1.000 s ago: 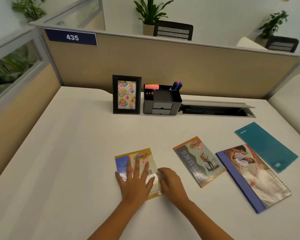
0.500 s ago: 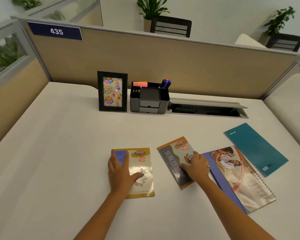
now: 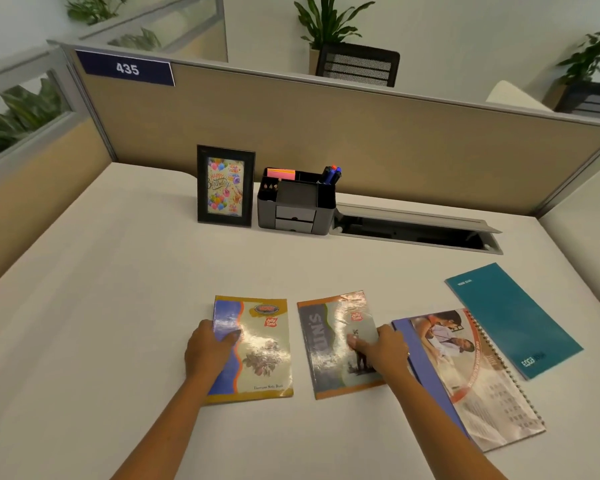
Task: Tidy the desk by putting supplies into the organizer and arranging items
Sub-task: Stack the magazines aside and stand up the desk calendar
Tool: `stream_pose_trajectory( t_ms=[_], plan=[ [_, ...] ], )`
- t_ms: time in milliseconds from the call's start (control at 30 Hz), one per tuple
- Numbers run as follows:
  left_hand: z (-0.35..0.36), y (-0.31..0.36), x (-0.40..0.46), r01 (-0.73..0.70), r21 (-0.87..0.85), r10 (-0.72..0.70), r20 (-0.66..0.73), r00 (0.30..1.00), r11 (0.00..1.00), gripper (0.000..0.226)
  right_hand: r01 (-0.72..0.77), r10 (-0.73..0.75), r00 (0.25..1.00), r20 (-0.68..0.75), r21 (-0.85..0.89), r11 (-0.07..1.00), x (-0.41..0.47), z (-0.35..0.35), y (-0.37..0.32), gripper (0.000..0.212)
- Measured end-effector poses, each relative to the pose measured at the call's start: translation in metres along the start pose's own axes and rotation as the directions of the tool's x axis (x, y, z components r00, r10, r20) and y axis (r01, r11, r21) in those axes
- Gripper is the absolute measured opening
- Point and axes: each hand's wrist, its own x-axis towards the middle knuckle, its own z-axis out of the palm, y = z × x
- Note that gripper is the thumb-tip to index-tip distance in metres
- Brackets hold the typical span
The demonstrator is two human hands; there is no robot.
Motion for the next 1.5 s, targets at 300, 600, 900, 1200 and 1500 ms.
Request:
stream_pose_trajectory(
  t_ms=[300, 600, 900, 1200, 1500],
  plan=[
    [0.011, 0.002, -0.011, 0.029, -0.276, -0.030, 0.000, 1.000, 0.961, 0.021, 0.046, -0.024, 0.999, -0.046, 0.575, 0.817, -0.021, 0.005, -0.022, 0.024],
    [0.032, 0.015, -0.020, 0.108, -0.441, 0.008, 0.252, 0.968, 0.891, 0.021, 0.149, -0.186, 0.981, 0.061, 0.382, 0.912, -0.054, 0.065, -0.052, 0.022],
    [0.019, 0.065, -0.029, -0.041, -0.655, 0.206, 0.178, 0.962, 0.755, 0.023, -0.006, -0.275, 0.911, 0.306, 0.678, 0.735, -0.045, 0.017, -0.062, 0.044],
    [0.019, 0.067, -0.035, -0.508, -0.295, 0.543, 0.045, 0.839, 0.809, 0.029, 0.420, -0.413, 0.901, -0.135, 0.516, 0.747, -0.046, 0.013, -0.059, 0.042],
    [0.034, 0.046, -0.012, -0.446, -0.157, 0.469, 0.164, 0.868, 0.881, 0.022, 0.370, -0.417, 0.909, 0.005, 0.454, 0.811, -0.028, 0.020, -0.051, 0.040]
  ],
)
